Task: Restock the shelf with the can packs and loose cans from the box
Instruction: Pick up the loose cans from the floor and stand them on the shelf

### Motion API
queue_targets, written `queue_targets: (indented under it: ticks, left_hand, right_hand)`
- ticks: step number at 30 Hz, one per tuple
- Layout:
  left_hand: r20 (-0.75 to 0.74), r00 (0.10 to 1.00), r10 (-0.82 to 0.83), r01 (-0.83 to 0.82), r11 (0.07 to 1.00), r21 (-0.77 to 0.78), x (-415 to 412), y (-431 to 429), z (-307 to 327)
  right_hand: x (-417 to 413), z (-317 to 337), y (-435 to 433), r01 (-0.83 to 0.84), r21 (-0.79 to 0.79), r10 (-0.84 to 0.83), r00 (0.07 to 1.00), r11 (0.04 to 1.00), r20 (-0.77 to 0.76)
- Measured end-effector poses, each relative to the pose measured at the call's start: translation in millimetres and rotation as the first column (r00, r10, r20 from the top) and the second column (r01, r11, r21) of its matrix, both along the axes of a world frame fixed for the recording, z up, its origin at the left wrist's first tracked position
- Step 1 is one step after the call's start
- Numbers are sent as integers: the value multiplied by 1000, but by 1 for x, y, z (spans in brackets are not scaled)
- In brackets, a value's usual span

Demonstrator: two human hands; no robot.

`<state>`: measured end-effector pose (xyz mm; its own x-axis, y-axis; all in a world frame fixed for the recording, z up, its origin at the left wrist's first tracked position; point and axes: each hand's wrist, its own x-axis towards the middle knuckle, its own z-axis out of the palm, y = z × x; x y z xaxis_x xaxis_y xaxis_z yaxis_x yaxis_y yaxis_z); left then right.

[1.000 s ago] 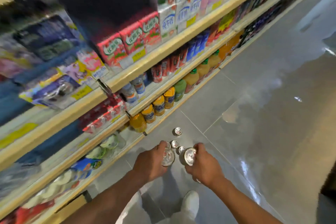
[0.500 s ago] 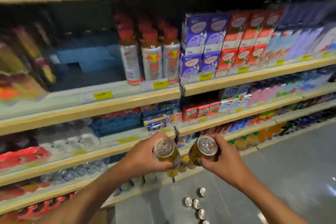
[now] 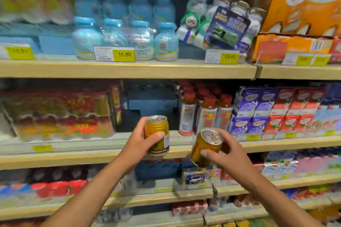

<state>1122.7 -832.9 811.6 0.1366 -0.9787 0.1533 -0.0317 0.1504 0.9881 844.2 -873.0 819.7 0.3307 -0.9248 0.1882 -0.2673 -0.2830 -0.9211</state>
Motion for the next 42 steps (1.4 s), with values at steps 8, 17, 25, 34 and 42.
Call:
queue_targets:
  ticks: [8,17,25,34,42]
  left_hand:
    - [60,996,69,-72,997,42,42,-28,12]
    - [25,985,170,-171,975,145,78,-62,-1]
    - [188,927,324,-312,946,-93,81,-98,23]
    - [392,875,284,-264,959,-105,95,-153,37]
    - [529,754,388,-363,919,-157,98,-172,32]
  right_hand:
    - [73,27,-17,-49,33,45,993,998,112]
    - [123,36,-27,-22,65,13,991,998,135]
    - [151,32,-34,2,148,-30,981,989,192]
    - [147,10,-37,51,121,-71,983,991,169]
    - [155,6,-46,14,172,-57,966,985,252]
